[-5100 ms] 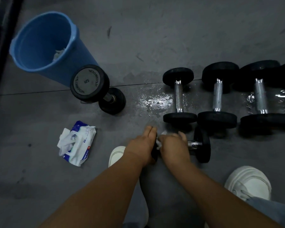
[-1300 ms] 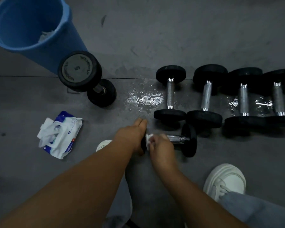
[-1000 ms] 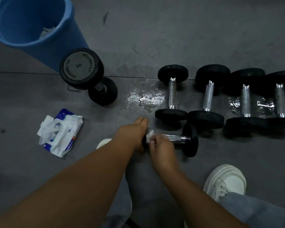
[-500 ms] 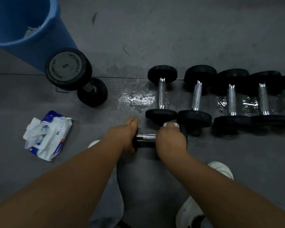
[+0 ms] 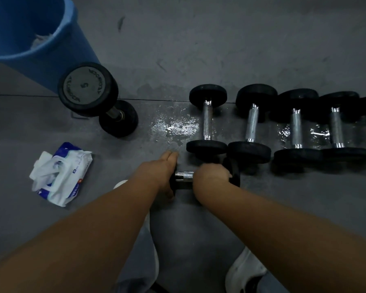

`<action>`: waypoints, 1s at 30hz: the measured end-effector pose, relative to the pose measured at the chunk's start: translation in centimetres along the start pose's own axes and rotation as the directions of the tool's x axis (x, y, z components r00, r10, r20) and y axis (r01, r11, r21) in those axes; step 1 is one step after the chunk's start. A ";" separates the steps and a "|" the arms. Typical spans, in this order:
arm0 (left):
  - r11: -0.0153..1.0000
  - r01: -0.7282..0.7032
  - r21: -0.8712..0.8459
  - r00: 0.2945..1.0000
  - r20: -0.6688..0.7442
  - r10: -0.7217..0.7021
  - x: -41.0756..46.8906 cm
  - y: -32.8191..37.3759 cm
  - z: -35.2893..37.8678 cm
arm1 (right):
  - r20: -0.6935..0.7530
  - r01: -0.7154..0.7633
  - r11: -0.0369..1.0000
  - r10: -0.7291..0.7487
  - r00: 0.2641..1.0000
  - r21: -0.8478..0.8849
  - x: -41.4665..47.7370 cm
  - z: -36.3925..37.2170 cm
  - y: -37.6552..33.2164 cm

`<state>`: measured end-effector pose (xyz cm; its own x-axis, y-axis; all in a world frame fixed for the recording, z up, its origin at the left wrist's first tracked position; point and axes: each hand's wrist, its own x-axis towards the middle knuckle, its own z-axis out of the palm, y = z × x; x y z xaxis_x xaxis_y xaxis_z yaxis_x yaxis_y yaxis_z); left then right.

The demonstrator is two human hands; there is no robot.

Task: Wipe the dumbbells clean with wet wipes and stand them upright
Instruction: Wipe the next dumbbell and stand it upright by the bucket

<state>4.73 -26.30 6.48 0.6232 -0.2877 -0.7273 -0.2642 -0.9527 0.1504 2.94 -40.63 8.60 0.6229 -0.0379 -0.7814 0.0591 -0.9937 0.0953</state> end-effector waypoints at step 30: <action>0.999 -0.007 -0.042 1.000 -0.019 0.006 0.1 -0.2 0.2 | 0.494 0.010 -1.000 0.010 0.869 0.003 0.8 6.6 -0.3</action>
<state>4.70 -26.09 6.20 0.6354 -0.2956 -0.7134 -0.2376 -0.9539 0.1836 -1.73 -41.04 3.86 0.1569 -0.0951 -0.9830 -0.0556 0.9929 -0.1049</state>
